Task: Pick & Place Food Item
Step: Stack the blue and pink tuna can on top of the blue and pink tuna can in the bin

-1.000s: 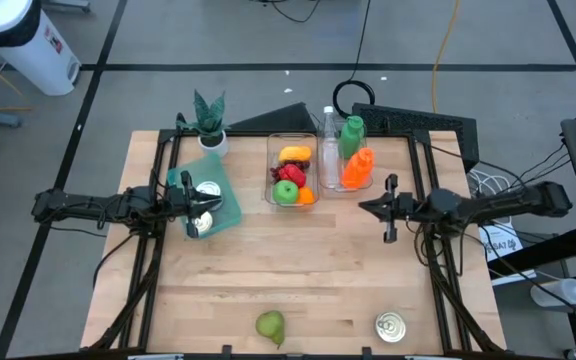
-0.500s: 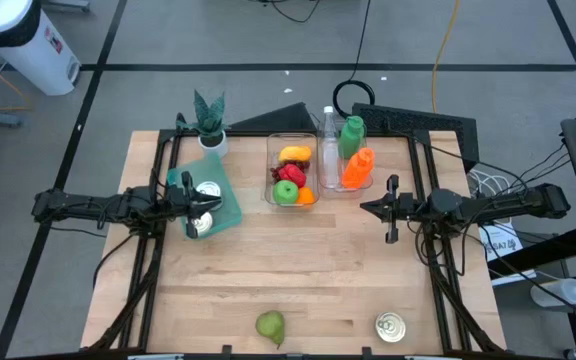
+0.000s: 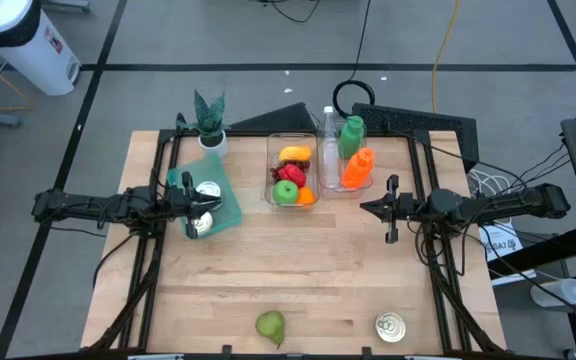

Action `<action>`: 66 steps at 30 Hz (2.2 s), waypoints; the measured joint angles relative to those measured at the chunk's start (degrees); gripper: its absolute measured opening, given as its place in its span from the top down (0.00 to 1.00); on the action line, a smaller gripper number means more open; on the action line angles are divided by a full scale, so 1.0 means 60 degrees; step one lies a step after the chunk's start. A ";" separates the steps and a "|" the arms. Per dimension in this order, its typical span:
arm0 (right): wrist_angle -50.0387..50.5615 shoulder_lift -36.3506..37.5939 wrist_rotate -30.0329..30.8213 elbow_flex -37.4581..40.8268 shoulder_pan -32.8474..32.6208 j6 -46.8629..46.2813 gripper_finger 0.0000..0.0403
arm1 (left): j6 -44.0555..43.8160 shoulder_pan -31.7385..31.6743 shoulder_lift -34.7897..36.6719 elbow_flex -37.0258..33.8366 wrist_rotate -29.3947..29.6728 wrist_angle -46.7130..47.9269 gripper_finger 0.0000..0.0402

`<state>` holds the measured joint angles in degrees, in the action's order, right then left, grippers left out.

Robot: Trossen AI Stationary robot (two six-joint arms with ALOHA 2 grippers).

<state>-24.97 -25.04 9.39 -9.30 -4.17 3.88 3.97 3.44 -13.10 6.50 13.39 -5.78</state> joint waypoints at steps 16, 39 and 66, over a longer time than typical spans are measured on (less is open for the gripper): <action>-0.0003 -0.0003 -0.0017 0.0000 -0.0003 0.0178 1.00 | 0.0033 0.0000 0.0000 0.0000 0.0025 -0.0080 0.88; 0.0289 -0.2825 0.0743 -0.2079 -0.3215 0.0620 1.00 | 0.0106 0.0000 -0.0004 0.0000 0.0033 -0.0080 0.88; 0.4911 -0.7736 -0.0580 -0.5555 -0.8055 -0.7883 1.00 | 0.0039 0.0001 -0.0004 0.0000 0.0036 -0.0044 0.88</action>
<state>4.49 -71.45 5.91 -42.63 -52.49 -43.42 4.20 3.45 -13.13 6.50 13.61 -6.04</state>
